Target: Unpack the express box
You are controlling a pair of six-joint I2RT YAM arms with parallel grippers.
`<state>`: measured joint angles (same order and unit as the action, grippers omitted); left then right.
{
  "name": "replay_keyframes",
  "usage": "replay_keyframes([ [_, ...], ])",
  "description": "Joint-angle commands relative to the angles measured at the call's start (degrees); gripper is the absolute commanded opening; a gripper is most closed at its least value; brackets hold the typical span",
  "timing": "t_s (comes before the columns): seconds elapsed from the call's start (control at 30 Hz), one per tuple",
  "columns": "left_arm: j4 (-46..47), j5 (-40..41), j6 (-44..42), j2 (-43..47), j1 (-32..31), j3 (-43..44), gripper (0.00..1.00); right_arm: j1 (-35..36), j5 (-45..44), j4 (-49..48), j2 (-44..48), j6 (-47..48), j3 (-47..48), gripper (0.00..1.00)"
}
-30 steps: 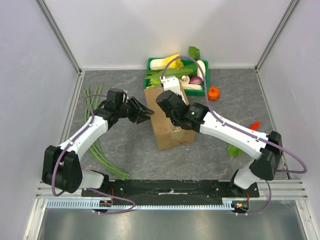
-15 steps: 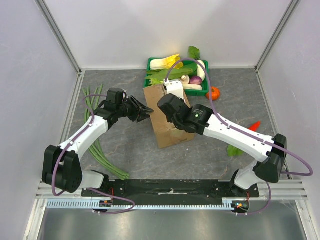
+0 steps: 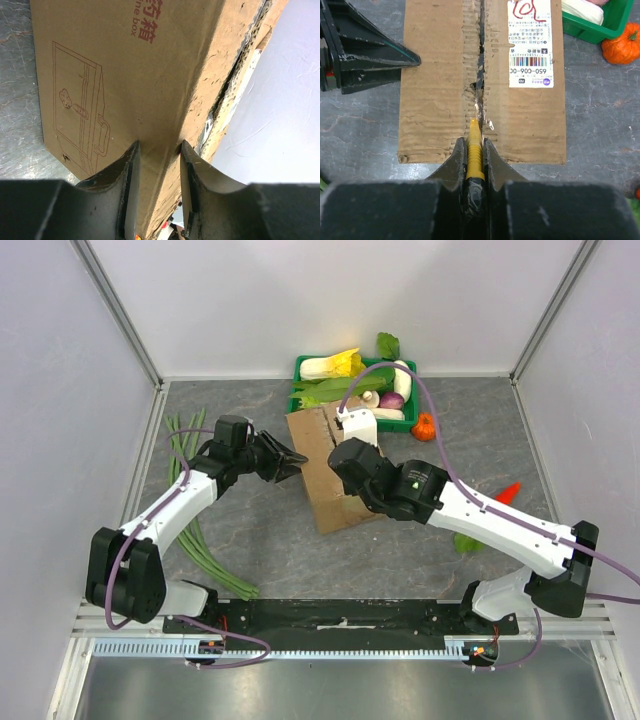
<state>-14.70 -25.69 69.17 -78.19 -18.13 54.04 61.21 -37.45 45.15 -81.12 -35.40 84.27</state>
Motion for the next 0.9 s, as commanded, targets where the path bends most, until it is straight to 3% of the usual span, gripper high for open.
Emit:
replay_keyframes([
  [0.0,-1.47,5.83,1.85,-1.88,0.38,-0.08,0.31,0.75,0.45,1.26,0.70,1.03,-1.91,0.00],
  [0.3,-1.12,4.60,0.71,-2.14,0.46,-0.08,0.31,1.19,-3.14,-1.11,2.46,3.49,-1.13,0.00],
  [0.4,0.71,2.59,-2.35,-1.96,0.38,0.18,0.40,1.19,-5.69,-3.74,2.81,6.82,1.07,0.00],
  [0.53,2.13,-2.25,-7.55,-1.53,0.46,1.33,0.62,1.19,-6.41,-7.87,2.81,9.90,2.21,0.00],
  [0.67,2.74,-3.40,-12.12,0.58,0.38,2.29,0.75,1.28,-6.93,-9.55,2.11,10.79,1.87,0.00],
  [0.87,0.12,-6.04,-17.83,1.73,0.38,3.88,0.79,1.19,-7.46,-12.10,0.62,12.54,0.46,0.00],
])
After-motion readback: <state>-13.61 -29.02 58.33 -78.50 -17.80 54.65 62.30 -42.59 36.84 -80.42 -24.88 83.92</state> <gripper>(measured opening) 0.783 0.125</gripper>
